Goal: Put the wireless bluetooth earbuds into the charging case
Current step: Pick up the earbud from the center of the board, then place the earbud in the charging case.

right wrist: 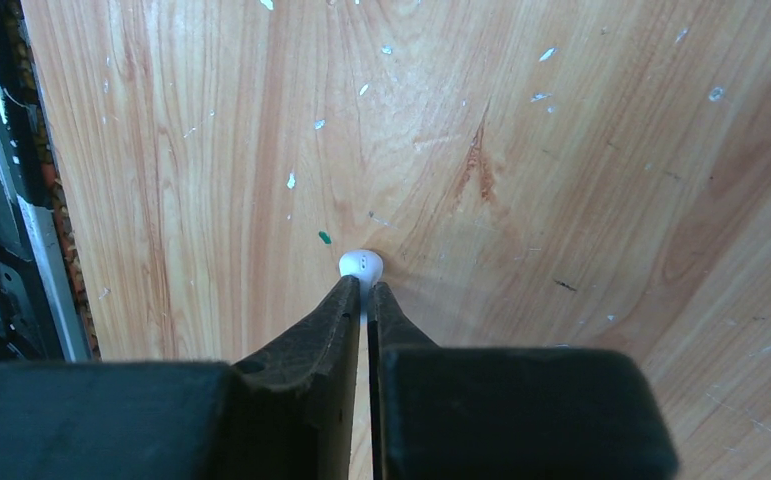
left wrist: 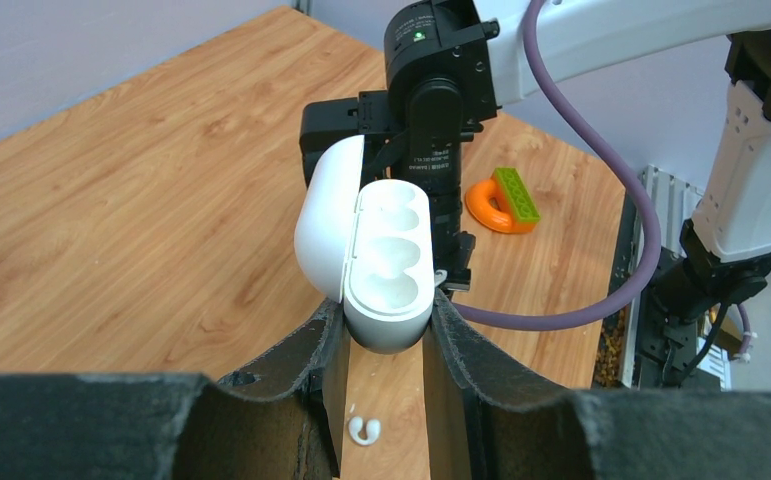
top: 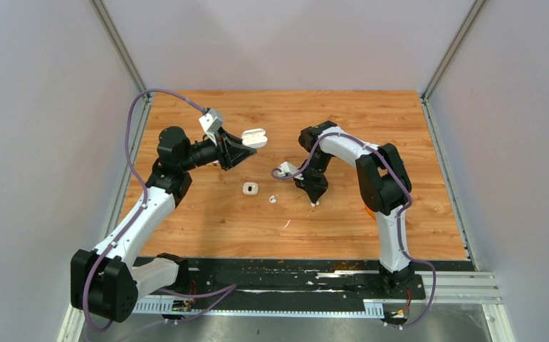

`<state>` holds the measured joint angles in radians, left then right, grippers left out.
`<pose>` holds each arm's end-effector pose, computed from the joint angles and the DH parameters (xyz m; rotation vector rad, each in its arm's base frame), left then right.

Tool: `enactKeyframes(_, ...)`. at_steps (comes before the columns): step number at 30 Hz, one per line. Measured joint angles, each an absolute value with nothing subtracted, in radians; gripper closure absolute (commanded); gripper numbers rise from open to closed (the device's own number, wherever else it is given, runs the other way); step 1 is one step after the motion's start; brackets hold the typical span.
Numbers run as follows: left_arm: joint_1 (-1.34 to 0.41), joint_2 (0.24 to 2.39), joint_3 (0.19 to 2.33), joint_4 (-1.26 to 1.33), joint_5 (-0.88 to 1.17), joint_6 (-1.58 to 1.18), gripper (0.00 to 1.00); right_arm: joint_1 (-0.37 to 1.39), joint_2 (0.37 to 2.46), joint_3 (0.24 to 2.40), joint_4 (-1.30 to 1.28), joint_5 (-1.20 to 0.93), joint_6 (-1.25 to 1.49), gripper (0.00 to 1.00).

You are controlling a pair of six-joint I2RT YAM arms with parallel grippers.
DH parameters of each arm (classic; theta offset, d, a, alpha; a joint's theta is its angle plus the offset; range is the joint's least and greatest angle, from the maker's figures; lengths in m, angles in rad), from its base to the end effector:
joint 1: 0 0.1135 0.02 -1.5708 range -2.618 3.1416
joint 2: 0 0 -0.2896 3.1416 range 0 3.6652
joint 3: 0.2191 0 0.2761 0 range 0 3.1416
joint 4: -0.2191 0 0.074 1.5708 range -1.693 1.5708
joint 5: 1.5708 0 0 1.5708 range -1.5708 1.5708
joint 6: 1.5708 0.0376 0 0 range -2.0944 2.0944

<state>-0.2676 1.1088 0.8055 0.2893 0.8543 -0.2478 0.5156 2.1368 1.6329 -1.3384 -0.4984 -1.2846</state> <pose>0.2478 -0.0973 0.3481 0.7058 1.5318 -1.0639 0.3492 0.2186 0.1773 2.2552 -1.9206 -0.8500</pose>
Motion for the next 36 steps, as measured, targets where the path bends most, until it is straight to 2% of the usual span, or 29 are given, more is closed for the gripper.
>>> enactKeyframes(3,-0.268,1.109,0.805,0.289,0.854,-0.248,1.00,0.516,2.136,1.633,-1.338,-0.498,-1.283,1.00)
enactKeyframes(11,-0.268,1.109,0.805,0.289,0.854,-0.248,1.00,0.492,2.090,1.623,-1.332,-0.511,-1.256,1.00)
enactKeyframes(18,-0.268,1.119,0.805,0.316,0.855,-0.262,1.00,0.397,1.840,1.598,-1.332,-0.594,-1.173,1.00)
enactKeyframes(23,-0.268,1.163,0.805,0.412,0.862,-0.324,1.00,0.364,1.665,1.681,-1.328,-0.746,-1.026,1.00)
enactKeyframes(30,-0.272,1.199,0.805,0.550,0.887,-0.414,1.00,0.443,1.475,1.705,-0.945,-0.913,-0.616,1.00)
enactKeyframes(36,-0.285,1.191,0.794,0.631,0.924,-0.421,1.00,0.551,1.536,1.874,-0.833,-0.921,-0.511,1.00)
